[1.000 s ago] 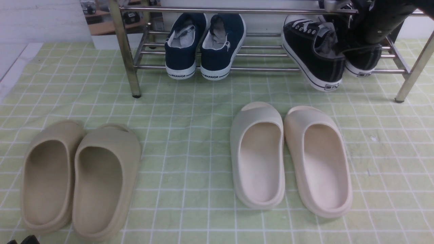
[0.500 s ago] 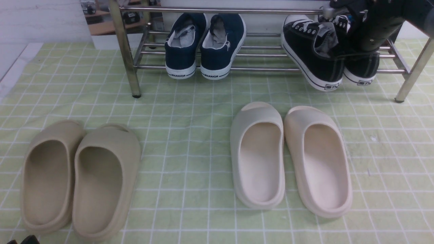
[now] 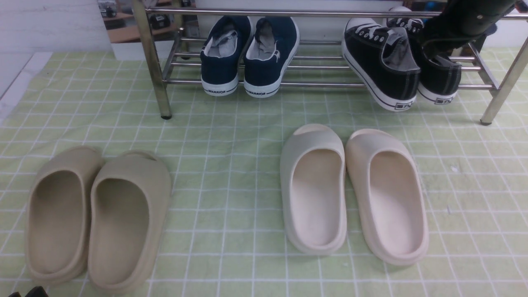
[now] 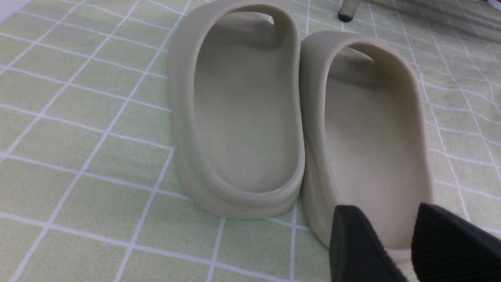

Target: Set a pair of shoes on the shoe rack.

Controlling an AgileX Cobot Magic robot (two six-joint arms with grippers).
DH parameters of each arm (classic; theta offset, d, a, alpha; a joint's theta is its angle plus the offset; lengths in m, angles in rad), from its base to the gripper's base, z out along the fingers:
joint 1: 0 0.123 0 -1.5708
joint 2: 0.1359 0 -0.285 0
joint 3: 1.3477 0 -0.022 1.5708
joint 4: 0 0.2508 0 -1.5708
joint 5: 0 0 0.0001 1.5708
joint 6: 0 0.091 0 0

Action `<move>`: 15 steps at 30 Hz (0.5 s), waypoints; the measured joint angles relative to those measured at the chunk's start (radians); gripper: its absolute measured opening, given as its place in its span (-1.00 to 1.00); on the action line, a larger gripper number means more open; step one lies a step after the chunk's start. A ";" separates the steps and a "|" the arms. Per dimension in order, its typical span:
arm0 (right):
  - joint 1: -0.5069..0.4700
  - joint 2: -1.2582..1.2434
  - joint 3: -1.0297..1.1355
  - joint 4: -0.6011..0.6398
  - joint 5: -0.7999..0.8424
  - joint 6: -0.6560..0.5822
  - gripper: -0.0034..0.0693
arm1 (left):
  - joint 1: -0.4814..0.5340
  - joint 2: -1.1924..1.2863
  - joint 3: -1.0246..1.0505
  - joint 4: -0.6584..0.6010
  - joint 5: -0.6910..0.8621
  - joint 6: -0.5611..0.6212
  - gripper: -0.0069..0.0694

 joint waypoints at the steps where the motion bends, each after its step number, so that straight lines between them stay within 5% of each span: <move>1: 0.000 -0.021 -0.001 0.000 0.043 0.000 0.23 | 0.000 0.000 0.000 0.000 0.000 0.000 -0.19; 11: 0.000 -0.305 0.214 0.015 0.109 0.040 -0.85 | 0.000 0.000 0.000 0.000 0.000 0.000 -0.19; 15: 0.000 -0.497 0.448 0.023 0.110 0.046 -0.92 | 0.000 0.000 0.000 0.000 0.000 0.000 -0.19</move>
